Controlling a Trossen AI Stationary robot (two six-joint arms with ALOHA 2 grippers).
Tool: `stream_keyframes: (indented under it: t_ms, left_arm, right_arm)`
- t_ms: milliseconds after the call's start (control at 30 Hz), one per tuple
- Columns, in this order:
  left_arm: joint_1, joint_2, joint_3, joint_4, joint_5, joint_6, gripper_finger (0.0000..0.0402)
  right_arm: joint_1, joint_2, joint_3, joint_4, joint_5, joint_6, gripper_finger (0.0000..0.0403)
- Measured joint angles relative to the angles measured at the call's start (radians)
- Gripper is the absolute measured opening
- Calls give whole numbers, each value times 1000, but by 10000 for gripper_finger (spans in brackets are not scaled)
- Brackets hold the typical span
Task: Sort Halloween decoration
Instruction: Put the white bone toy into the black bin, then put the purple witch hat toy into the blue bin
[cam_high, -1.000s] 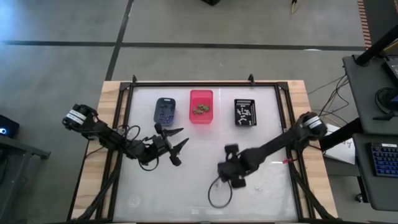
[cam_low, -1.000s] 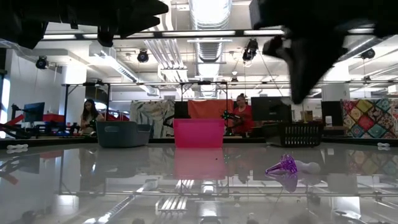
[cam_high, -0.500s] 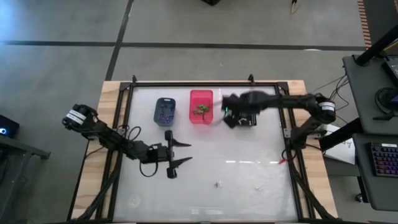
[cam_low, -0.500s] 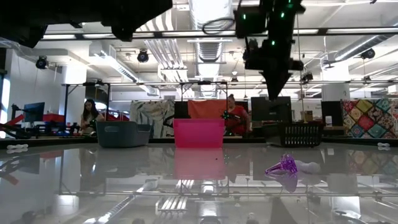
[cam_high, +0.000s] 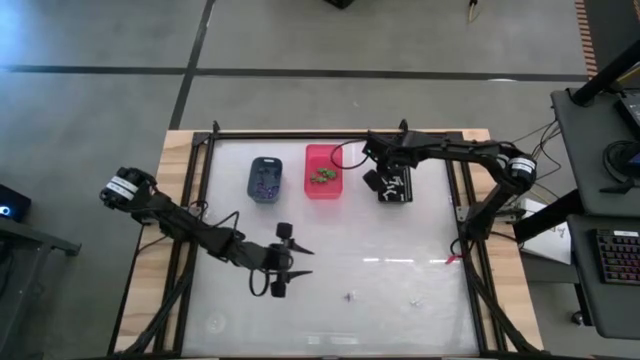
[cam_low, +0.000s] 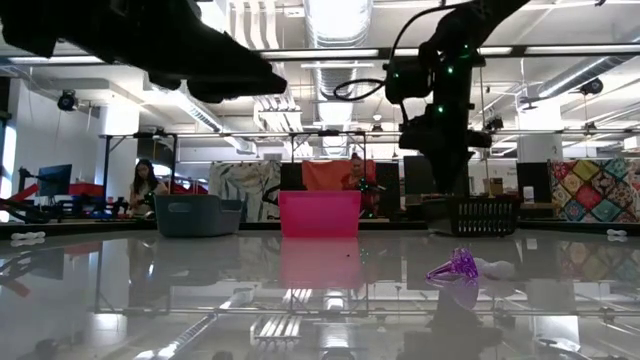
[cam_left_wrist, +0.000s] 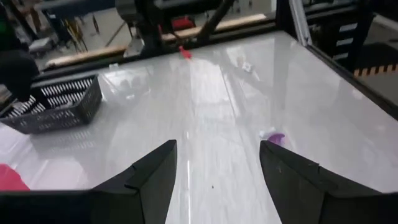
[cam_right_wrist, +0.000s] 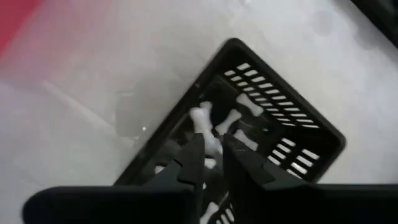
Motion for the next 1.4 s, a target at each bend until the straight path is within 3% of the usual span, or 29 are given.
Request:
stream_keyframes:
  t_ms: [300, 533, 700, 1000, 1400]
  left_arm:
    - [-2, 0, 64, -49, 11, -28, 213]
    - [-41, 40, 80, -37, 11, -81, 213]
    - [-69, 123, 108, -3, 15, -92, 213]
    - [-70, 353, 222, 94, 18, -75, 213]
    - [-66, 603, 422, 104, -18, -79, 213]
  right_arm:
    - [14, -18, -16, 2, 77, -3, 87]
    - [175, -125, -20, 6, 59, 41, 89]
    - [351, -221, -30, 17, 82, 114, 89]
    - [652, -315, -59, 25, 321, 283, 89]
    - [801, -299, -71, 71, 384, 383, 89]
